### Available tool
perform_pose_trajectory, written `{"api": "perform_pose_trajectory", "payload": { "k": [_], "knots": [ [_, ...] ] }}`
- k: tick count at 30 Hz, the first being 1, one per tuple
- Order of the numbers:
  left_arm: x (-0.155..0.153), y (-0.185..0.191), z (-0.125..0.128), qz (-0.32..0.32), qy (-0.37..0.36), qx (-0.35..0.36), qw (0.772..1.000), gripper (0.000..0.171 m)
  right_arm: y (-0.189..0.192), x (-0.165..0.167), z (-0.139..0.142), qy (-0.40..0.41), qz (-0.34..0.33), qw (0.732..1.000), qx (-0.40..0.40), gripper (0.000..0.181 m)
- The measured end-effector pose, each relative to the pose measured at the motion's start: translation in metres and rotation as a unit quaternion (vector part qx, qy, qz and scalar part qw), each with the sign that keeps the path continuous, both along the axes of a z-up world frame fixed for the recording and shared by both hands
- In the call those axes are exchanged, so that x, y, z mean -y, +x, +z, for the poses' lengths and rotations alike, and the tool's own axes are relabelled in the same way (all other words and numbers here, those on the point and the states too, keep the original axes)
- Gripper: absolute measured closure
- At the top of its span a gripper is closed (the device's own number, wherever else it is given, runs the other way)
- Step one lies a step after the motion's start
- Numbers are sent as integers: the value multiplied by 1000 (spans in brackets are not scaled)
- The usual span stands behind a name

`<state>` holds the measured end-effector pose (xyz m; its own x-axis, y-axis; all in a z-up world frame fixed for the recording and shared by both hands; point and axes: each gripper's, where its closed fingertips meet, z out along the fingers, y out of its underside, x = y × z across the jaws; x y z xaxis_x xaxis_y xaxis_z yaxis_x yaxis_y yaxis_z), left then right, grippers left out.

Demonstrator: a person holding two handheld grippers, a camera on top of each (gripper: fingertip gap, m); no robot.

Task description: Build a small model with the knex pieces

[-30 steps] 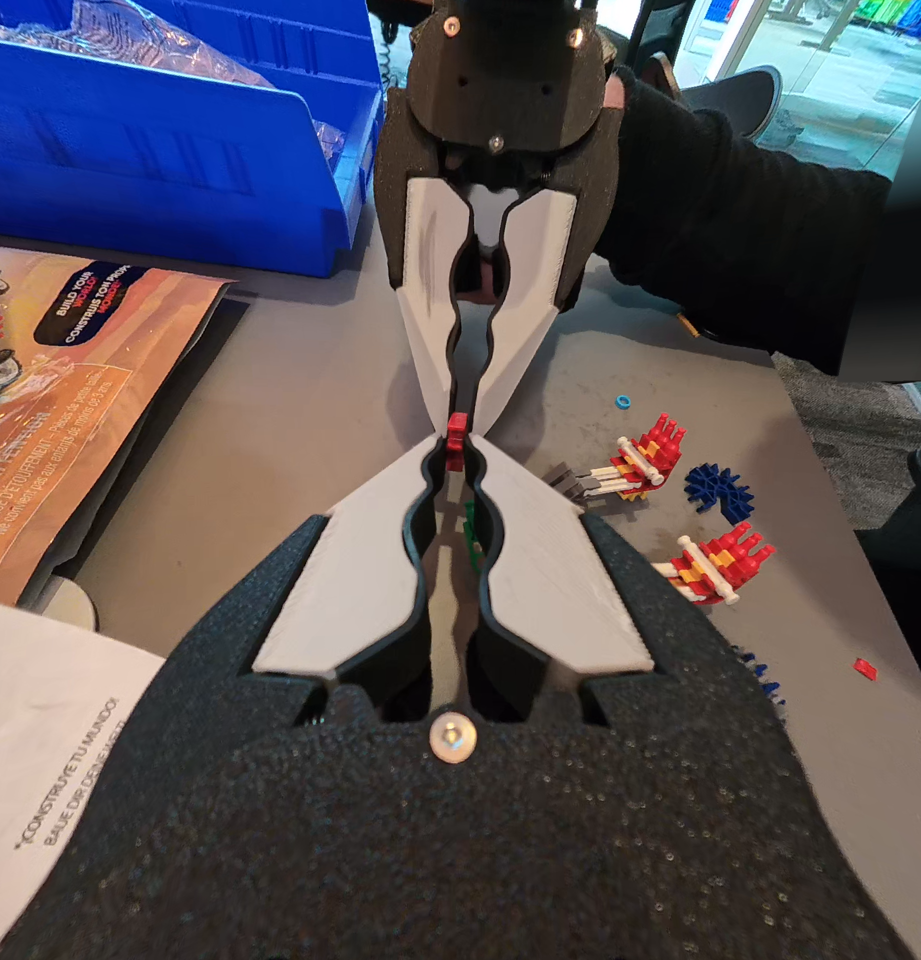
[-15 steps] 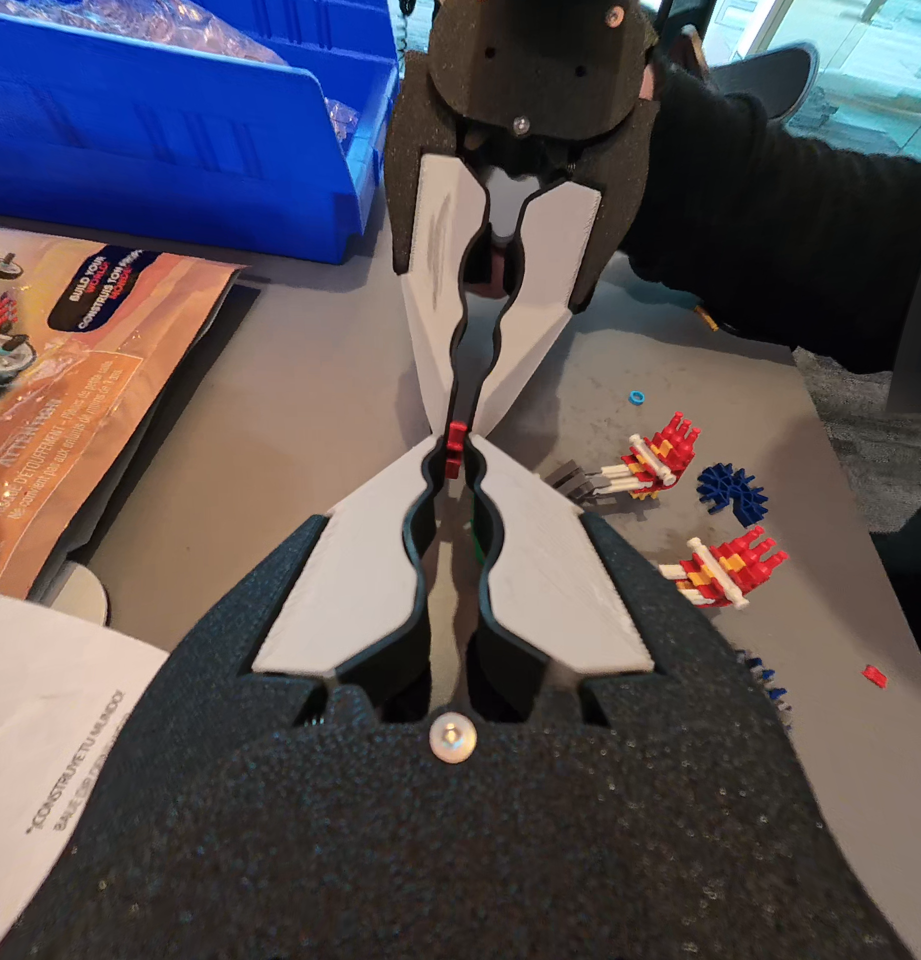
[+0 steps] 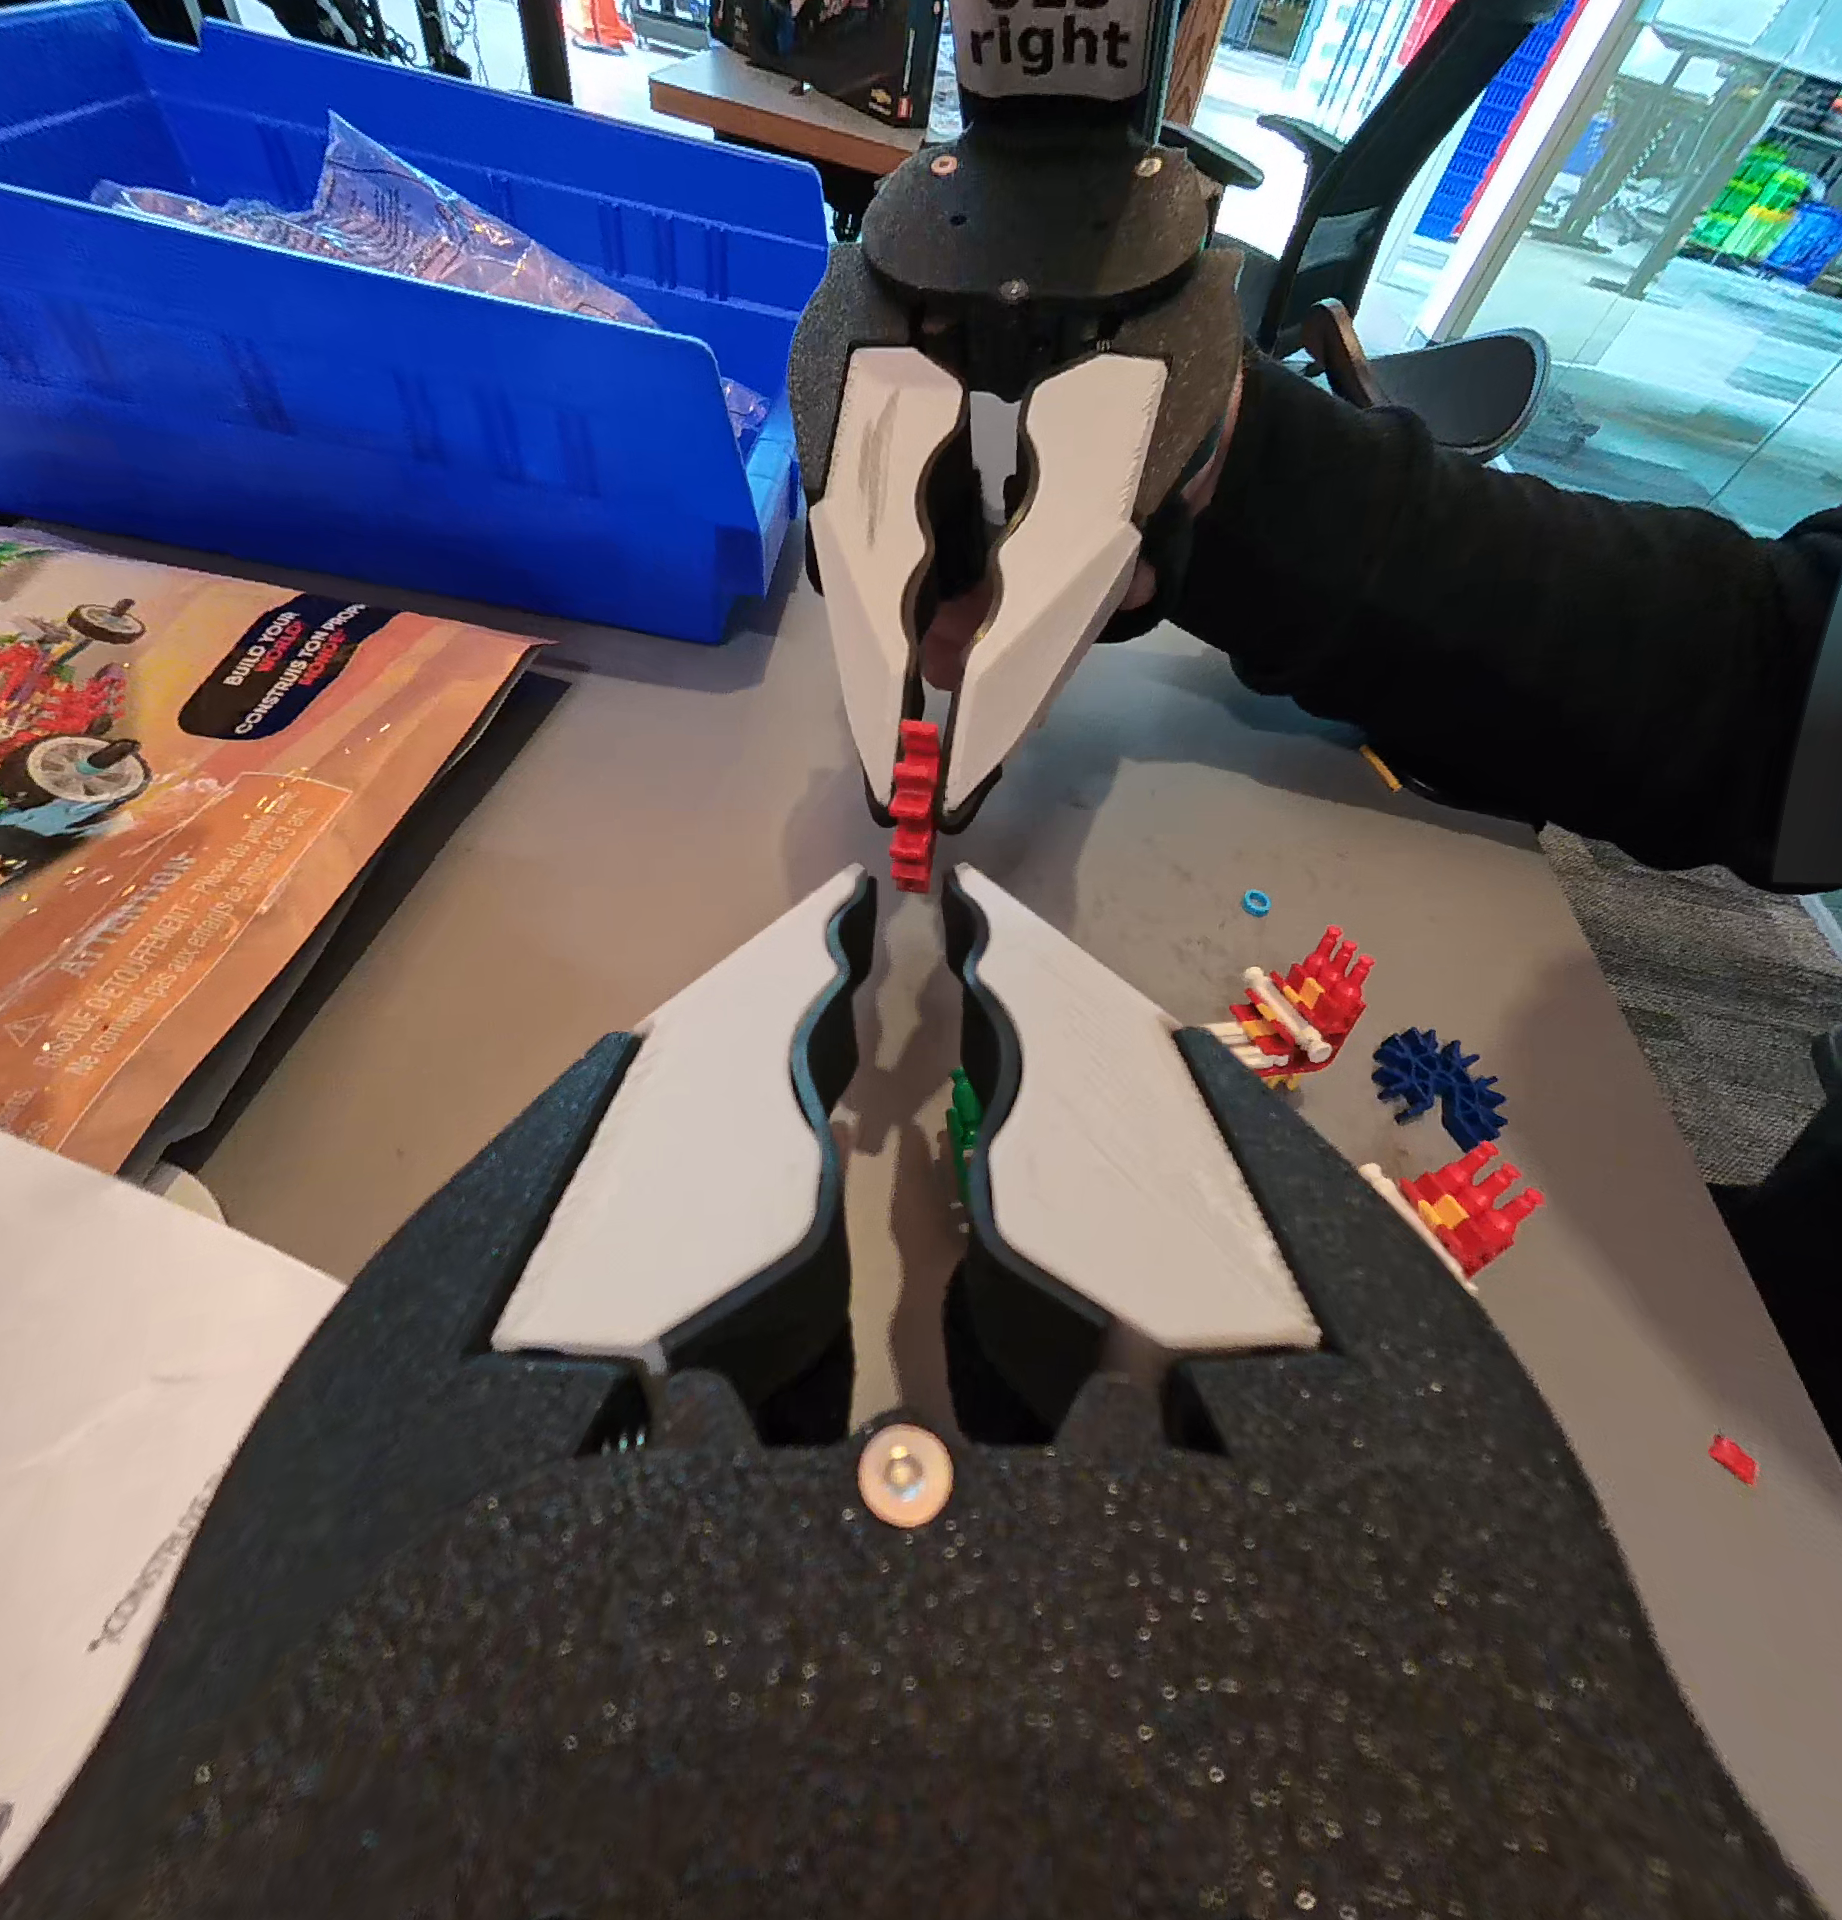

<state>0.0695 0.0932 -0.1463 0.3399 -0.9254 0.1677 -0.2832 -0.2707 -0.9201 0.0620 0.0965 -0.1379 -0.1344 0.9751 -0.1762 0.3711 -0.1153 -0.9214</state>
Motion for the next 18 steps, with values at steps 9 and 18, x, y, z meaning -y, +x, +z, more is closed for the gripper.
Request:
{"api": "perform_pose_trajectory", "payload": {
  "k": [9, 18],
  "knots": [
    [16, -2, -9, -35, -26, -46, 998, 148, 4, 3, -7, 12, 9, 1000, 27, 176],
    [54, -6, -5, -104, -60, -47, 992, 108, 7, 26, -23, 13, 63, 995, 70, 176]
  ]
}}
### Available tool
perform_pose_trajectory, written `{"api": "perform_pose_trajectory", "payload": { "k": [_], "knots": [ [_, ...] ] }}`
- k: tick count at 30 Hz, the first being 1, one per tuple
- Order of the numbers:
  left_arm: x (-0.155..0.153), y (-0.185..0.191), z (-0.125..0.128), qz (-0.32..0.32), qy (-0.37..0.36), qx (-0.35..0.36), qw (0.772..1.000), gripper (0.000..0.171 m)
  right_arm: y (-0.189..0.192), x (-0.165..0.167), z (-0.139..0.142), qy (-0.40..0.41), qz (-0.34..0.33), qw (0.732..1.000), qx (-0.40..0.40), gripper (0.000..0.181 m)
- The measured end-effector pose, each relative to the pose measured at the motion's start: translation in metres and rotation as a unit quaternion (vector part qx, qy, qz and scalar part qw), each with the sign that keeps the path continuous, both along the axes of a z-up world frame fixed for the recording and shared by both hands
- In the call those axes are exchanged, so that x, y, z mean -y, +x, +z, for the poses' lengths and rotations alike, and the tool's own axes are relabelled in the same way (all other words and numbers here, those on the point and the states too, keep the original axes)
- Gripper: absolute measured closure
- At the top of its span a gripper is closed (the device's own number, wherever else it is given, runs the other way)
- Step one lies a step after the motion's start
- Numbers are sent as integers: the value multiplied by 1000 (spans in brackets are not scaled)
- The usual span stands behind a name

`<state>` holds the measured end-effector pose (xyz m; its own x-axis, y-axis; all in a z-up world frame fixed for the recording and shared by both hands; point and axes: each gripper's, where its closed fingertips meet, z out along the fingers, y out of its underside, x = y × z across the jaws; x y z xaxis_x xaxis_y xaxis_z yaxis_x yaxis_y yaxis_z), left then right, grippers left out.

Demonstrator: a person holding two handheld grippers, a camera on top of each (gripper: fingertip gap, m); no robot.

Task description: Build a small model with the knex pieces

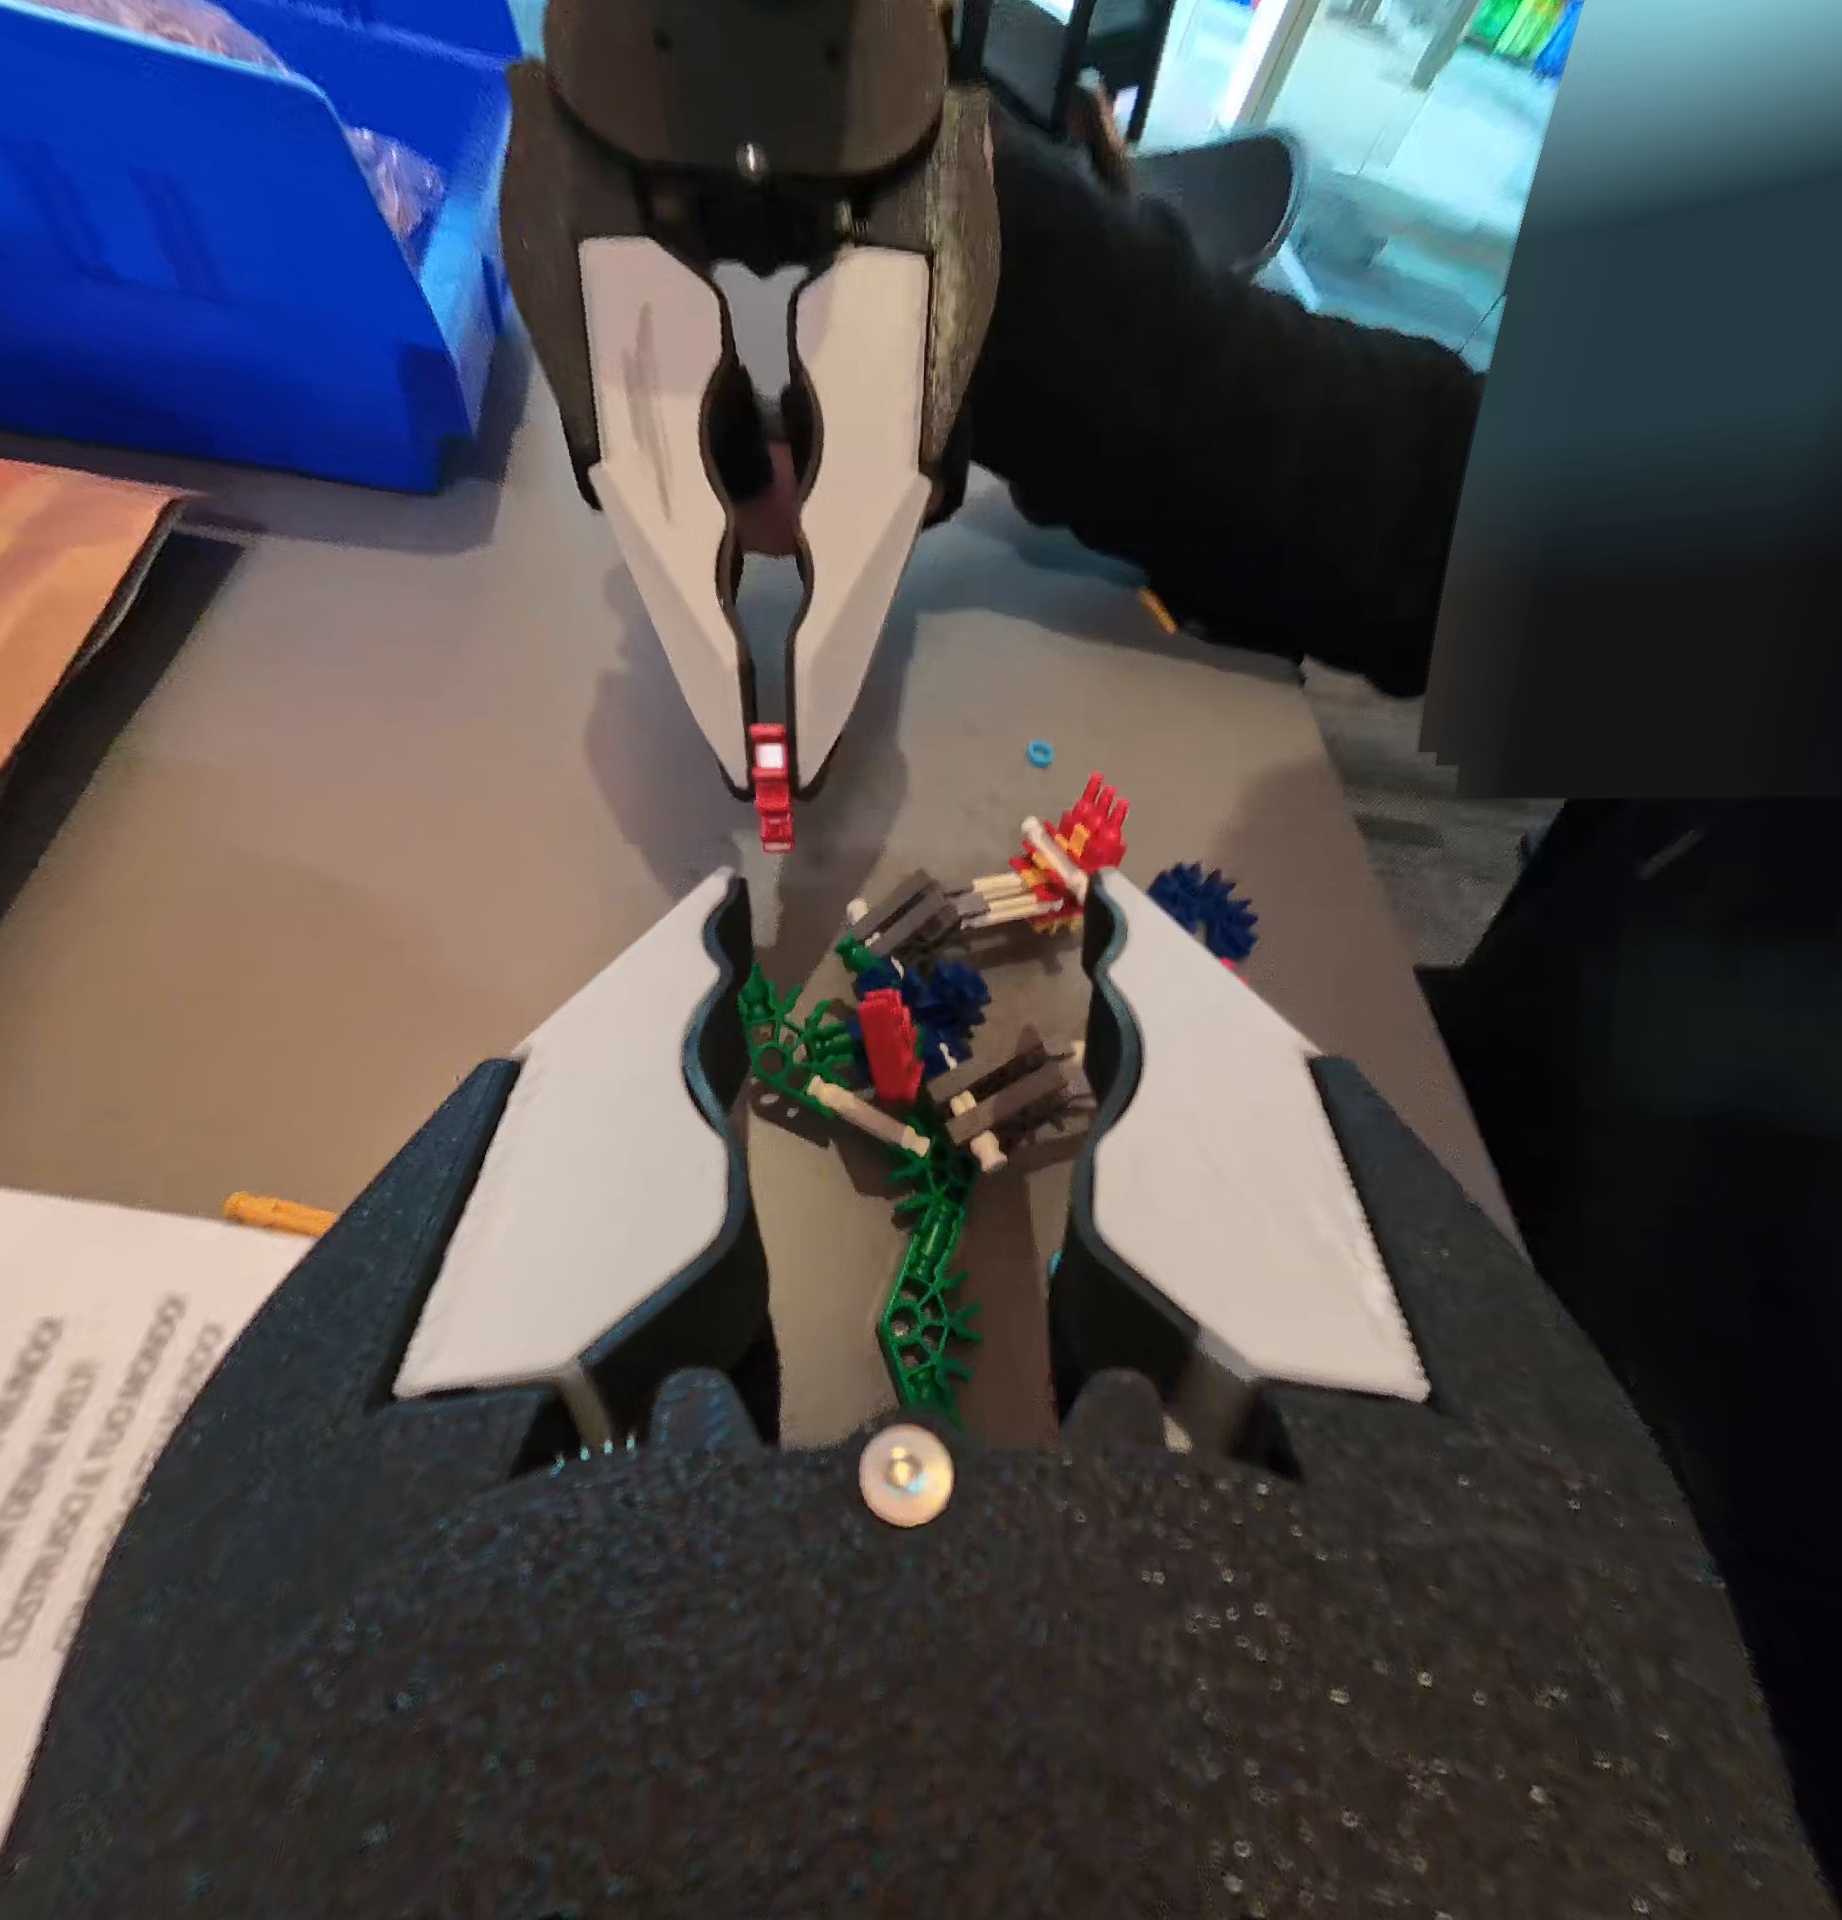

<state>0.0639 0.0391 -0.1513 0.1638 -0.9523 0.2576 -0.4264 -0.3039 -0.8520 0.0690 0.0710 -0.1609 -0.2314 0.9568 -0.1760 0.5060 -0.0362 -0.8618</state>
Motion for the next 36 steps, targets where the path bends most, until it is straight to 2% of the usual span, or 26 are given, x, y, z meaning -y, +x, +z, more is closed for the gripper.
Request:
{"api": "perform_pose_trajectory", "payload": {
  "k": [9, 15, 22, 26, 36],
  "knots": [
    [11, 1, -35, -18, 13, -78, 997, 110, 2, 5, -12, -10, 11, 1000, 28, 176],
    [14, 5, -36, -27, 16, -72, 997, 127, -2, 17, -20, -14, 35, 998, 47, 176],
    [17, 11, -50, -37, -9, -82, 996, 130, -2, 25, -21, -32, 52, 997, 49, 176],
    [14, 12, -50, -32, -10, -82, 996, 137, -1, 30, -27, -40, 62, 995, 64, 176],
    [14, 14, -50, -40, -15, -75, 996, 138, 1, 26, -33, -76, 58, 993, 66, 175]
  ]
}}
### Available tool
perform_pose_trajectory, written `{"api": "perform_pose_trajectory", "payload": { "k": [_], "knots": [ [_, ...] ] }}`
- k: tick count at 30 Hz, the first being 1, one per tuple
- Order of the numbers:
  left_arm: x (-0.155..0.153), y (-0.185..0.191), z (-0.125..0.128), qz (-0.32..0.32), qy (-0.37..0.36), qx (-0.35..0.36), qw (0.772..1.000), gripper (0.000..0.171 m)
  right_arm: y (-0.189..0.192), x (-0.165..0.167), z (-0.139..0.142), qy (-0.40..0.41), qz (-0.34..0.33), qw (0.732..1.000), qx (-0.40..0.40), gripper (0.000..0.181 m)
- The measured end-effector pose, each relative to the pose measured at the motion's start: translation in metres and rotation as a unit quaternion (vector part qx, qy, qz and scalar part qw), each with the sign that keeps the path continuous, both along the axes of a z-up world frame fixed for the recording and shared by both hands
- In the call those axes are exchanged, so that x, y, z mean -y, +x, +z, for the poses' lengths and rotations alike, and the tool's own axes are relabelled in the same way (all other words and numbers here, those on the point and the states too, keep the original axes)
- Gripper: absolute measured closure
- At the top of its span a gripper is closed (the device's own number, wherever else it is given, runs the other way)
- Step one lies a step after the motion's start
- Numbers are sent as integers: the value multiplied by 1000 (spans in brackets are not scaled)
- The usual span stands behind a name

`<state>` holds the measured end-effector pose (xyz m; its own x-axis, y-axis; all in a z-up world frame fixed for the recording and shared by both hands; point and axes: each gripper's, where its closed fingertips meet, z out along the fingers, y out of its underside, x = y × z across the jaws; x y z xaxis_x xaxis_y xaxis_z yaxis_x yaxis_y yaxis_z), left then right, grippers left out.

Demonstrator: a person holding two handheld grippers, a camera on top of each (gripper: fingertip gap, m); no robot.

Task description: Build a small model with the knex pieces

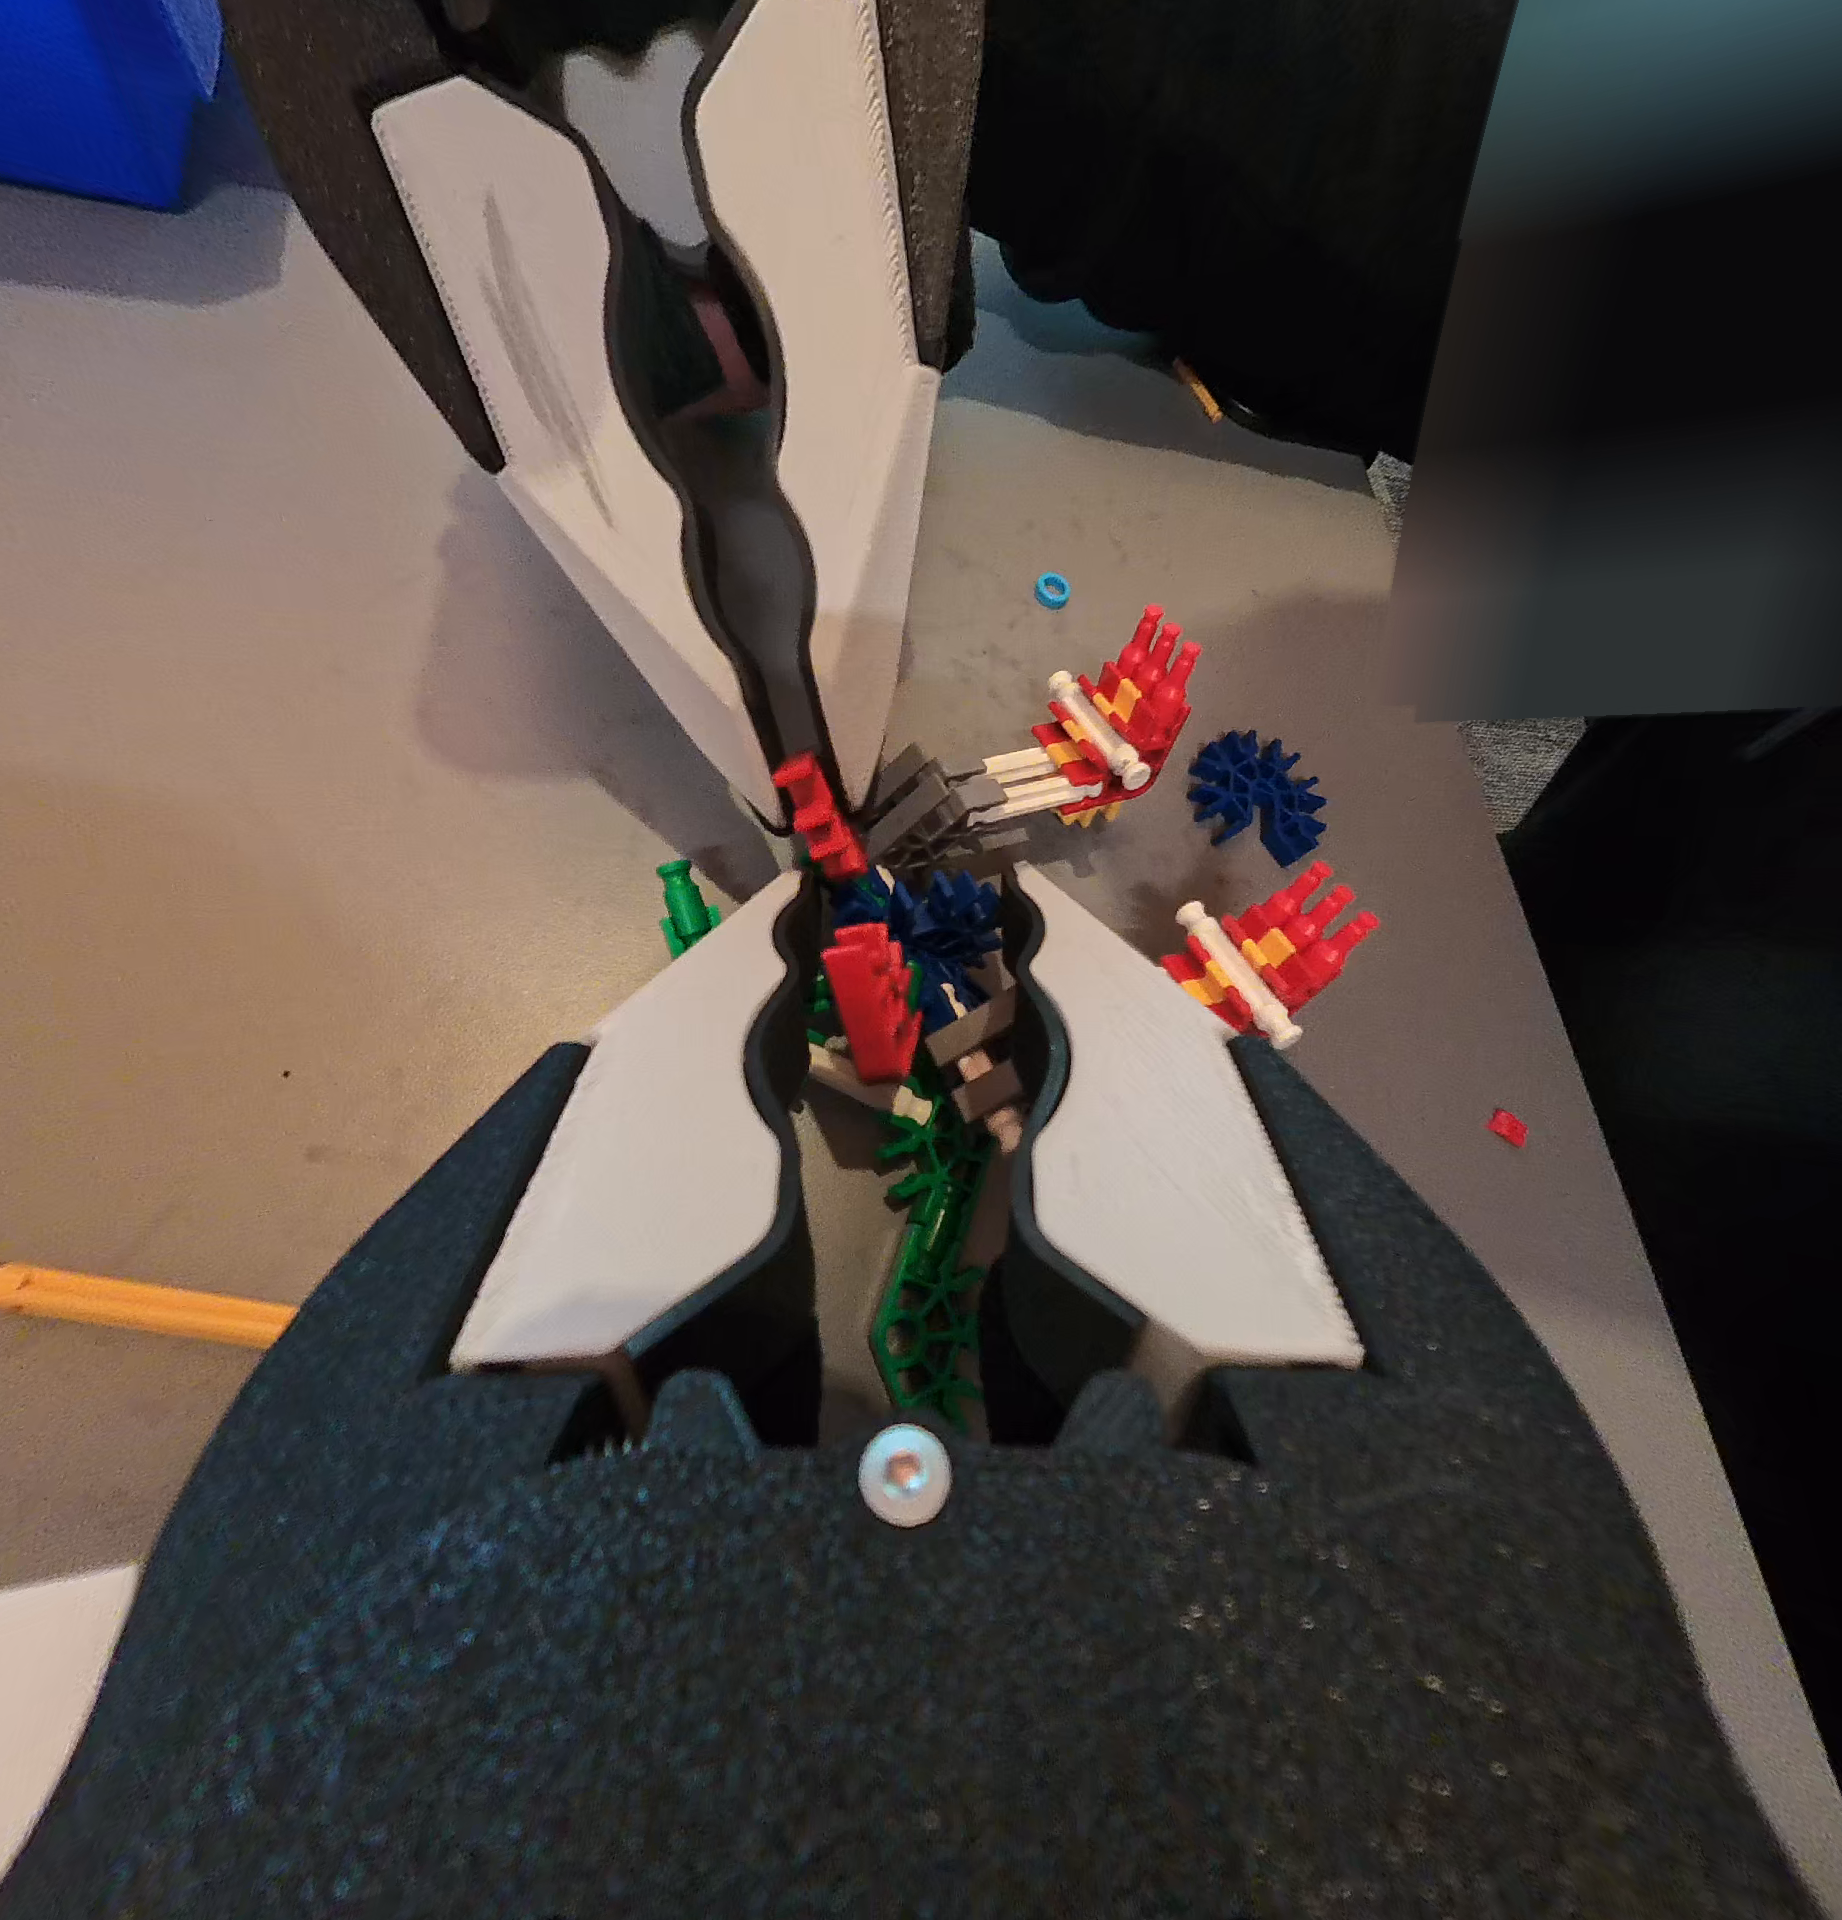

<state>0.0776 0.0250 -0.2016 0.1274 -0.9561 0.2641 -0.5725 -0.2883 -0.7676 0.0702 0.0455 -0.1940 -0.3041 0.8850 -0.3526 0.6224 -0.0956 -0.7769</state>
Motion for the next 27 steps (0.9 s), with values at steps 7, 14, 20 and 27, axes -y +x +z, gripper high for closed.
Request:
{"api": "perform_pose_trajectory", "payload": {
  "k": [7, 14, 20, 27],
  "knots": [
    [-1, 0, 0, -5, -4, 7, 1000, 138, -1, -4, -3, -3, -11, 1000, 7, 172],
    [-1, 0, 0, -6, -3, 10, 1000, 139, -1, -4, -4, 0, -14, 1000, 8, 172],
    [-1, 1, 0, -9, -4, 12, 1000, 139, -1, -4, -6, 1, -16, 1000, 9, 171],
    [5, 3, 0, -29, 2, 12, 999, 140, 2, 2, -7, 9, 3, 1000, 8, 169]
  ]
}}
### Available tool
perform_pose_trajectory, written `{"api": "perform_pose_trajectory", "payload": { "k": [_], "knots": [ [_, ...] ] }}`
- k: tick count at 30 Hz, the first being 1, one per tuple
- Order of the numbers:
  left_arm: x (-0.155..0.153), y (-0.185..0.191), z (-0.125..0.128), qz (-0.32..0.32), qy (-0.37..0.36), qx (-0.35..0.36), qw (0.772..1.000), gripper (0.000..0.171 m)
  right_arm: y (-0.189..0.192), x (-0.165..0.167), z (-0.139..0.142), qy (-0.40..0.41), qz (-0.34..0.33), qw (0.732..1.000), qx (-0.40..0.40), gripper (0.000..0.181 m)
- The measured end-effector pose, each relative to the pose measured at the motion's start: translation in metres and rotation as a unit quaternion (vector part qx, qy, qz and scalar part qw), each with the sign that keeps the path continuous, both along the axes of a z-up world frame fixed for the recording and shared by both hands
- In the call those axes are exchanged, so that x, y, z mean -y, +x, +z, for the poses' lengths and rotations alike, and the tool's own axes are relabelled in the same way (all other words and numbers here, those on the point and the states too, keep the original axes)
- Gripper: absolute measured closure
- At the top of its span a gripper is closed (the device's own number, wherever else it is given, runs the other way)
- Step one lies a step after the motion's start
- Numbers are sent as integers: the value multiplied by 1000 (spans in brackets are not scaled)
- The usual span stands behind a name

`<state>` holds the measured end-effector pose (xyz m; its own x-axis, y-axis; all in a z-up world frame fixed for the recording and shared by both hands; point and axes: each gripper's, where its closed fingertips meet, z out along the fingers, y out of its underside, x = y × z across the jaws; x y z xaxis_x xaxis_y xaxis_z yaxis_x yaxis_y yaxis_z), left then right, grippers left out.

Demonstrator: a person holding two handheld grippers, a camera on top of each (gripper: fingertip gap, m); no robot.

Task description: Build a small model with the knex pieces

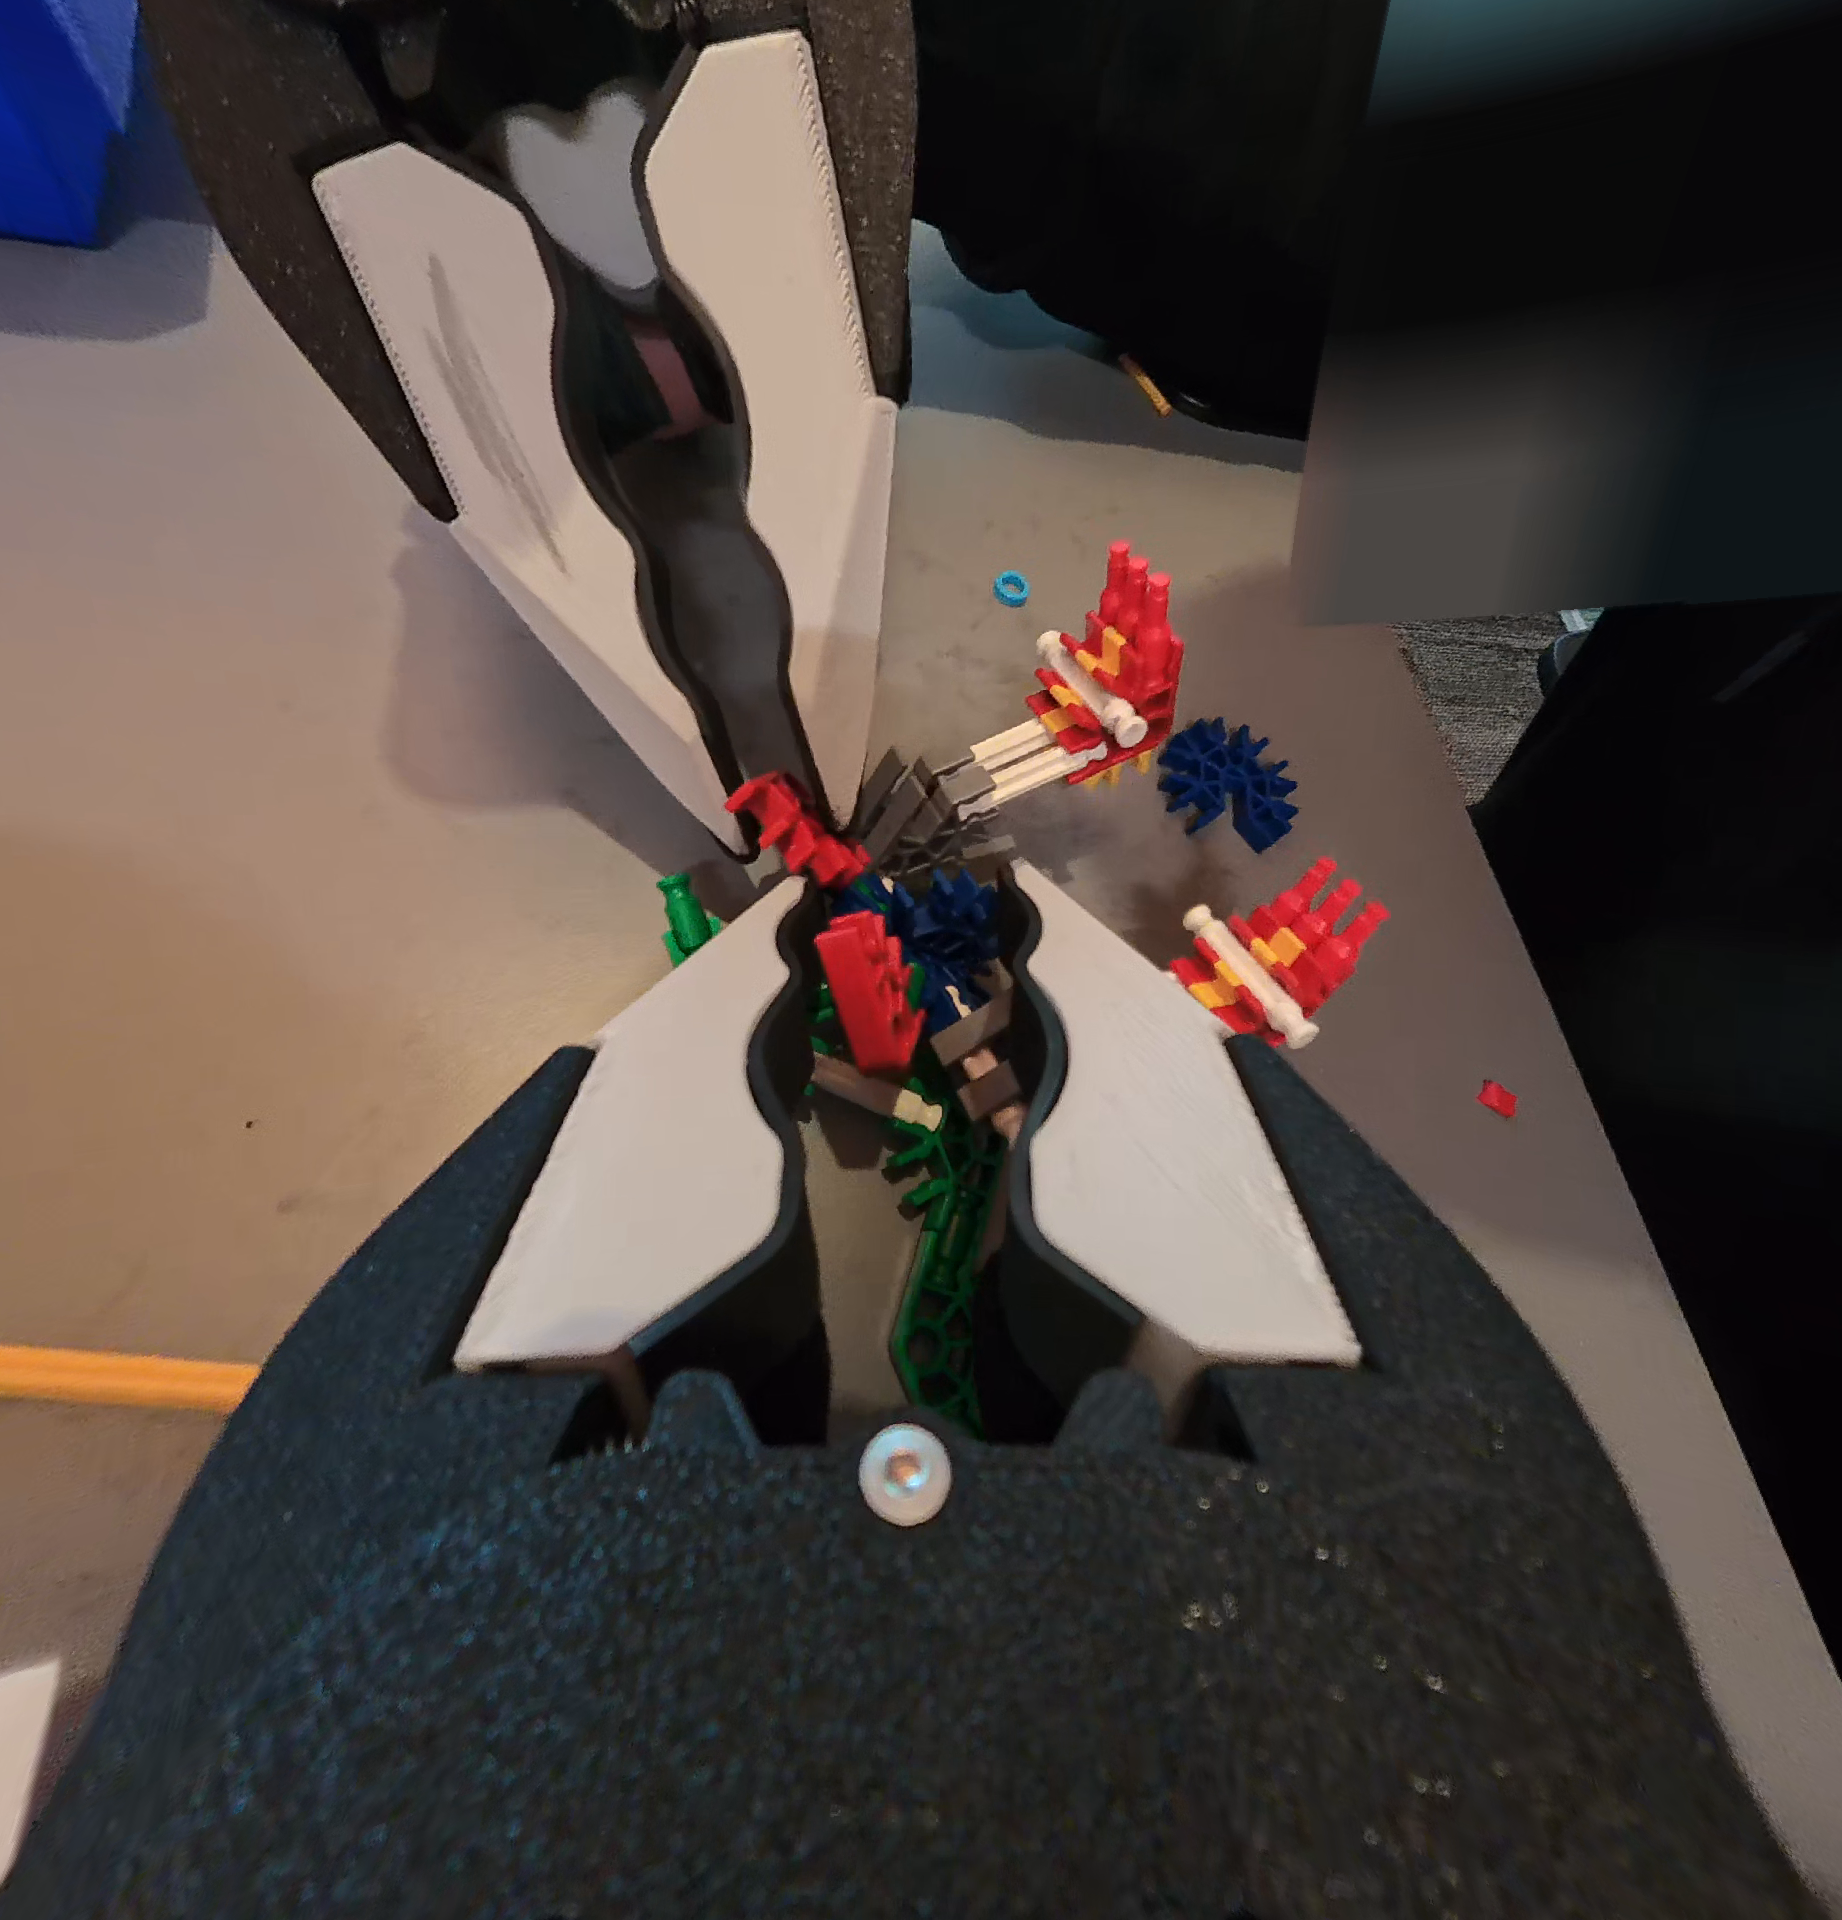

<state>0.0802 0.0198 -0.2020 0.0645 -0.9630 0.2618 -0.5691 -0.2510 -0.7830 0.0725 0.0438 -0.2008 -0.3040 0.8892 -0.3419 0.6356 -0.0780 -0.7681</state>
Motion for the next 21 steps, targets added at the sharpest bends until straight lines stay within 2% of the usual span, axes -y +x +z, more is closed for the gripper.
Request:
{"api": "perform_pose_trajectory", "payload": {
  "k": [9, 21],
  "knots": [
    [0, 1, 1, -3, 9, 4, 1000, 141, 2, 8, -9, 12, 22, 999, 23, 169],
    [0, 2, 1, -6, 26, 2, 1000, 142, 1, 9, -7, -21, 33, 999, 29, 172]
  ]
}}
